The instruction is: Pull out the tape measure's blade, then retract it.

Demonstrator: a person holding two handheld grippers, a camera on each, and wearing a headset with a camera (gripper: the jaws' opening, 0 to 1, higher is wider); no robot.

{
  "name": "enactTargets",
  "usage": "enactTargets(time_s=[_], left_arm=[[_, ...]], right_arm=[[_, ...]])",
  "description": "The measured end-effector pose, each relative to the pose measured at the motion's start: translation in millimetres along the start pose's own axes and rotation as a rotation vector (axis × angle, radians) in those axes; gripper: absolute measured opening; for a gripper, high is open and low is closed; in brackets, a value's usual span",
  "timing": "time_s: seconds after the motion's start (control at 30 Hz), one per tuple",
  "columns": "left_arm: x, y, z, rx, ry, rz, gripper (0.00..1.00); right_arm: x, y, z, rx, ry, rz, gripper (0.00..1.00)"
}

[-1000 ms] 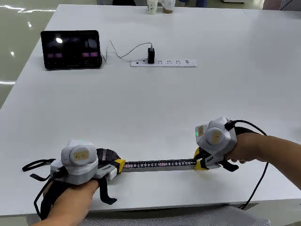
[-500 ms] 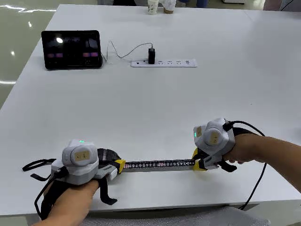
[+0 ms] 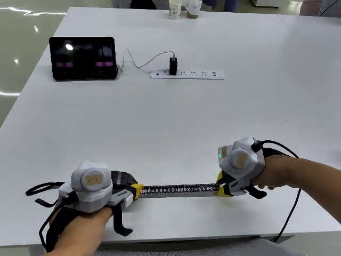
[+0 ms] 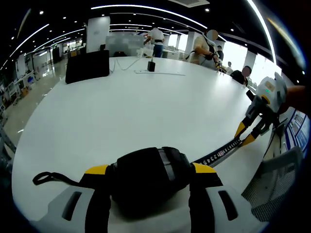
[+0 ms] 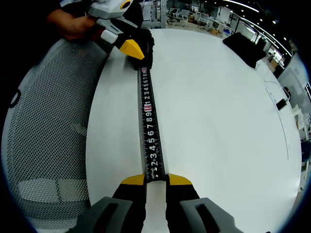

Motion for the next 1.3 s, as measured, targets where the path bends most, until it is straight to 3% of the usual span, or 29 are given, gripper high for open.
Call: enactTargets(time_s=[1.3], left_arm=[[-0.9,-1.1,-1.4,-0.002,-0.001,0.005,0.60]], right_arm=[[12.1,-6.5,-0.7,0.004,0.005,0.023,0.11]])
Point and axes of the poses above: the centre of the closed fingertips' face, and the gripper's own axes: y roughly backward along the fingers, z roughly to its right, x roughly out of its top, the point moved 9 cm from there along y, roughly backward along the fingers, and after that the axes turned 5 degrees about -y, right-handed, at the moved point
